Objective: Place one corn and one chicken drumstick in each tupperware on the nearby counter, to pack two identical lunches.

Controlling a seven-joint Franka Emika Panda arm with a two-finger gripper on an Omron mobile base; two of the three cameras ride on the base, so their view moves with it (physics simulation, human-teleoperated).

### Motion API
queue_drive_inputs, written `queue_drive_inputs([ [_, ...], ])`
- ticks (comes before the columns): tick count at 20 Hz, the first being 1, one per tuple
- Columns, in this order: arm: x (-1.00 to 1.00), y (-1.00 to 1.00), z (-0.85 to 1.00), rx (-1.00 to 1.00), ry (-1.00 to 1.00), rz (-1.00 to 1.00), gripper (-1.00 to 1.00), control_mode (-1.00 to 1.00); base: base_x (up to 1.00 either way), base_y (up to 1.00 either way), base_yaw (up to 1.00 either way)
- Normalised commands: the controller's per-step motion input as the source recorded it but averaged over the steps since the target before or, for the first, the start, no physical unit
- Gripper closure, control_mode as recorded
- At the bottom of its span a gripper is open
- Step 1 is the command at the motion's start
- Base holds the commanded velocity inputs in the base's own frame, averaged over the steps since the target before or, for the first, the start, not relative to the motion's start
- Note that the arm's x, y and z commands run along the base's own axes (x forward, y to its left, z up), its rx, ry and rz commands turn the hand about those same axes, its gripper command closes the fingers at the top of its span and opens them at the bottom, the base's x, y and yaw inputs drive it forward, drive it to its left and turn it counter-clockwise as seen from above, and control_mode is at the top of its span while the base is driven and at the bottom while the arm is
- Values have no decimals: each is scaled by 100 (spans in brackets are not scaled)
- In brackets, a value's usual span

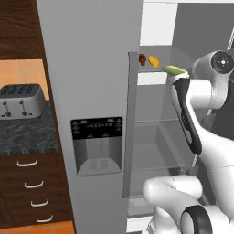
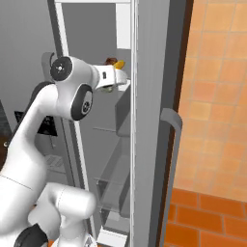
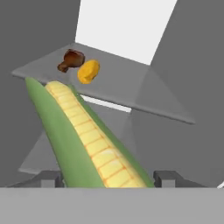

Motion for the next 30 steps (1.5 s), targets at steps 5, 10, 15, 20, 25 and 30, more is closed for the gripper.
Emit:
queue_drive_inputs([
  [5,-100,0,-100,-1,46,9,100,-100,0,0,0],
  [10,-76,12,-69,0,17,5,100,-100,0,0,0],
  [15,0,0,0,0,0,0,100,100,-100,57,38],
  [20,0,0,0,0,0,0,100,100,-54,91,61],
  [25,0,0,0,0,0,0,100,100,53,100,35],
  [30,0,0,0,0,0,0,100,100,80,100,23],
])
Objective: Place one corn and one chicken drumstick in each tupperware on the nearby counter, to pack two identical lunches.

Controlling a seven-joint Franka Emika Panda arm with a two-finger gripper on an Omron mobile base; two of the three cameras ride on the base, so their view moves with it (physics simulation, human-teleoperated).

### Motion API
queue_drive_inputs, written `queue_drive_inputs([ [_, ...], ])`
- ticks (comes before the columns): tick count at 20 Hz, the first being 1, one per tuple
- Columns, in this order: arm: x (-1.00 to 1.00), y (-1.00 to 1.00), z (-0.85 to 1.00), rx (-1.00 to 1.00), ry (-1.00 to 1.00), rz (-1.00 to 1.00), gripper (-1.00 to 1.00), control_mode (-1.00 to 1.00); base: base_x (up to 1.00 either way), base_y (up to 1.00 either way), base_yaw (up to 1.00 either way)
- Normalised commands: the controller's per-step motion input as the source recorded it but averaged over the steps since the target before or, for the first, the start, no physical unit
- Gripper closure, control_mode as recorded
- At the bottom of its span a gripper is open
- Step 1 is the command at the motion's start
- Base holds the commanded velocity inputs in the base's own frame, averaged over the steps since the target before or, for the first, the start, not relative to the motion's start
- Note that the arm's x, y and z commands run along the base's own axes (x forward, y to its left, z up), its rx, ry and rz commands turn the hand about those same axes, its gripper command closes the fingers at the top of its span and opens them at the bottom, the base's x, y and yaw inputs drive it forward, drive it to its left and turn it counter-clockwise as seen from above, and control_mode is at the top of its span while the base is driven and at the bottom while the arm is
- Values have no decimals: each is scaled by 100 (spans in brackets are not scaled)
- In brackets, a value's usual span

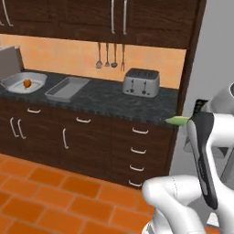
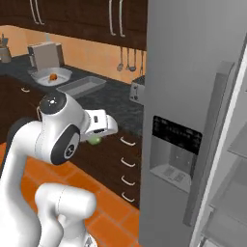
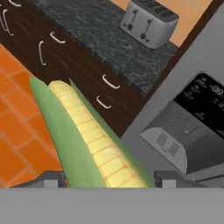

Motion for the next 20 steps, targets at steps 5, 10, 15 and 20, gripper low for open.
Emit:
queue_drive_inputs([
  [5,0,0,0,0,0,0,100,100,94,100,12],
  [10,0,0,0,0,0,0,100,100,100,100,-6],
  [15,0,0,0,0,0,0,100,100,100,100,-24],
  [20,0,0,0,0,0,0,100,100,100,100,-35],
])
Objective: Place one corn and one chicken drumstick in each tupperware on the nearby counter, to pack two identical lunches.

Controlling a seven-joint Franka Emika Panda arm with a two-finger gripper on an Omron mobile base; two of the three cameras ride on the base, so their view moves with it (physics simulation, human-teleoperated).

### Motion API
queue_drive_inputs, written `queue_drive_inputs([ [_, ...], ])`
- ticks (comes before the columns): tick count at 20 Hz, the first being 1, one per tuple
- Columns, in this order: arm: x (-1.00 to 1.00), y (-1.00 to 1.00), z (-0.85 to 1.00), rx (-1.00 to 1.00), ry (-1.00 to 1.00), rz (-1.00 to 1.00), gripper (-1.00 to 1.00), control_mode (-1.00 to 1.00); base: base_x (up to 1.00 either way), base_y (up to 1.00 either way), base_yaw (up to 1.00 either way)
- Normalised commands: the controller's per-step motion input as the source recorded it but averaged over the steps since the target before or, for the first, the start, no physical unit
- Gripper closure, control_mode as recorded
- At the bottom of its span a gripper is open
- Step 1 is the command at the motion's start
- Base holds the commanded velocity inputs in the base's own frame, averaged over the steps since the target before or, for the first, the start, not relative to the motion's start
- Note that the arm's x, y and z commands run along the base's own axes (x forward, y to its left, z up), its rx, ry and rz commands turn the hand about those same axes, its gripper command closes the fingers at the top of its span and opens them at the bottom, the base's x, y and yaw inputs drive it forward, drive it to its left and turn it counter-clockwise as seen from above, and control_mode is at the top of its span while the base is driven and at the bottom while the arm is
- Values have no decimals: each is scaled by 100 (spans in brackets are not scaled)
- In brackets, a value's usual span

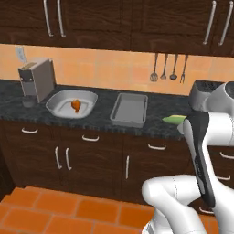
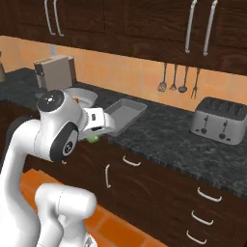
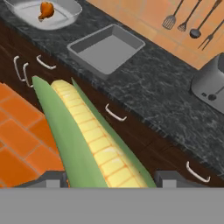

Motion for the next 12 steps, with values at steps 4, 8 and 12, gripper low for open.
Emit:
queue_drive_inputs([
  [4,0,0,0,0,0,0,100,100,95,100,-41],
  [8,0,0,0,0,0,0,100,100,66,100,-44],
  [12,0,0,0,0,0,0,100,100,68,73,-46],
])
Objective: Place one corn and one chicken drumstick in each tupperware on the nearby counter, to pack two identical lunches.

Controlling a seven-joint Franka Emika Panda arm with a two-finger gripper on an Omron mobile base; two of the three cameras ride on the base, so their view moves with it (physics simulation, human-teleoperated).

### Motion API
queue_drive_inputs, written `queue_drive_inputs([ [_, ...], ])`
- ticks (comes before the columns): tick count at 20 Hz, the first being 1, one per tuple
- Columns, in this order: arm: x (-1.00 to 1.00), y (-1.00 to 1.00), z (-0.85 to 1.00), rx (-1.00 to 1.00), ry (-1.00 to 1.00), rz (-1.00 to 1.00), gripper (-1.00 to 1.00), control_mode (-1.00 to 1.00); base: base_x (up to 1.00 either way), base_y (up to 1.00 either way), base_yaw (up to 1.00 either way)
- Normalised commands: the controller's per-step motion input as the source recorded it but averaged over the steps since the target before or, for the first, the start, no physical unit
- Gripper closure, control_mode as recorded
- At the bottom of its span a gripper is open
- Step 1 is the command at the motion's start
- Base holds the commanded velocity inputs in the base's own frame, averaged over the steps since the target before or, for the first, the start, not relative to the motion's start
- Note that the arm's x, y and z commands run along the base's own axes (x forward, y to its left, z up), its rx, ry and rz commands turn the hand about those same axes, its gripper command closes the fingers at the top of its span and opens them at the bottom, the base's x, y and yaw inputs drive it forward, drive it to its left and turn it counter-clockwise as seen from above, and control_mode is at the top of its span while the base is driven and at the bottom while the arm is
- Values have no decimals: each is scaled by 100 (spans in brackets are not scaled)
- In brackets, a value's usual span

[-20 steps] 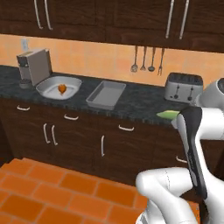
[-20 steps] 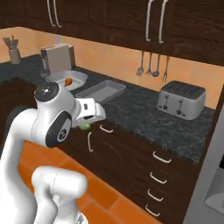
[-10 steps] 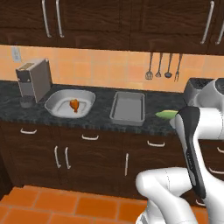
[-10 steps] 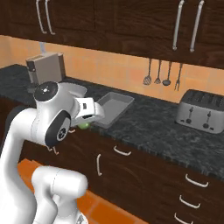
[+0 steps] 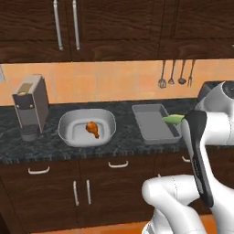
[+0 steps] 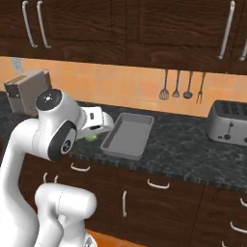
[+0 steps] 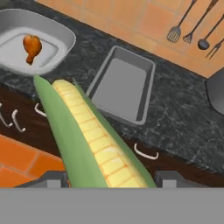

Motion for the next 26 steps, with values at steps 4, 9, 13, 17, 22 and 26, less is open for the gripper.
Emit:
queue_drive_inputs([
  [4,0,0,0,0,0,0,100,100,56,85,-36],
  [9,6,40,-12,-1,0,-1,100,-100,21,33,-9],
  [13,74,100,-34,0,-4,-2,100,-100,0,0,0],
  [17,100,100,-26,1,1,-5,100,-100,0,0,0],
  [22,66,100,-77,13,9,2,100,-100,0,0,0],
  [26,64,90,-66,18,10,2,100,-100,0,0,0],
])
